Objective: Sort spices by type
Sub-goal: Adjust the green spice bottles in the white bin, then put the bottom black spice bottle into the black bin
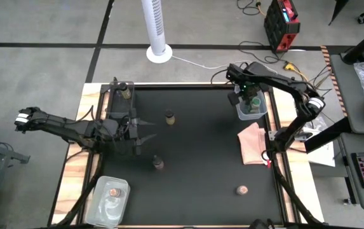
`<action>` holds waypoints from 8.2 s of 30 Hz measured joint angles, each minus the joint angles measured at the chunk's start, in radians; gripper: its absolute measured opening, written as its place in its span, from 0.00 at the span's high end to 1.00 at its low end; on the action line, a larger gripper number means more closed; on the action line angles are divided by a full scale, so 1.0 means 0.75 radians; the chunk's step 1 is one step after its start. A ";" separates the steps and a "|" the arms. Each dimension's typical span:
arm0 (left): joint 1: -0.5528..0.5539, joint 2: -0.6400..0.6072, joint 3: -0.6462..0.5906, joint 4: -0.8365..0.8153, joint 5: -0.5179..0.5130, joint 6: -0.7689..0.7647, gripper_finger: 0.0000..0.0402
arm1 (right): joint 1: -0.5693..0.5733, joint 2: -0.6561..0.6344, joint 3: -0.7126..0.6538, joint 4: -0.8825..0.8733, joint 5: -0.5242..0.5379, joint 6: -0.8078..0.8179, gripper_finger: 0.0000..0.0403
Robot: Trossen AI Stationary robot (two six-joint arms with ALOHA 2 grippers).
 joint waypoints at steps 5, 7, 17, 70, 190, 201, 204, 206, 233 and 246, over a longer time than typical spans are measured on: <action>0.000 0.000 0.000 0.000 0.000 0.000 0.54 | -0.007 -0.017 0.008 -0.003 0.145 0.001 0.98; 0.000 0.000 0.000 0.000 0.000 0.001 0.54 | -0.019 -0.007 0.008 -0.006 0.172 0.011 0.98; 0.000 0.000 0.000 0.001 -0.001 0.001 0.54 | -0.039 0.041 0.004 -0.003 0.174 -0.011 0.98; 0.000 0.000 0.000 0.001 0.000 0.006 0.54 | -0.053 0.040 -0.069 0.119 0.409 -0.011 0.98; -0.496 0.568 0.564 -0.626 -0.273 -0.914 0.55 | 1.251 -0.568 -0.704 1.563 0.308 -0.611 0.98; -0.506 0.739 0.772 -0.905 -0.295 -1.031 0.55 | 1.251 -0.570 -0.705 1.566 0.306 -0.631 0.98; -0.506 0.733 0.744 -0.906 -0.290 -1.063 0.55 | 1.251 -0.570 -0.705 1.566 0.305 -0.631 0.98; -0.508 0.733 0.737 -0.900 -0.290 -1.068 0.55 | 1.251 -0.570 -0.705 1.565 0.305 -0.631 0.98; -0.509 0.735 0.732 -0.939 -0.230 -1.129 0.14 | 1.251 -0.570 -0.773 1.647 0.308 -0.630 0.98; -0.494 0.735 0.589 -0.926 -0.203 -1.281 0.15 | 1.215 -0.570 -0.781 1.648 0.308 -0.630 0.98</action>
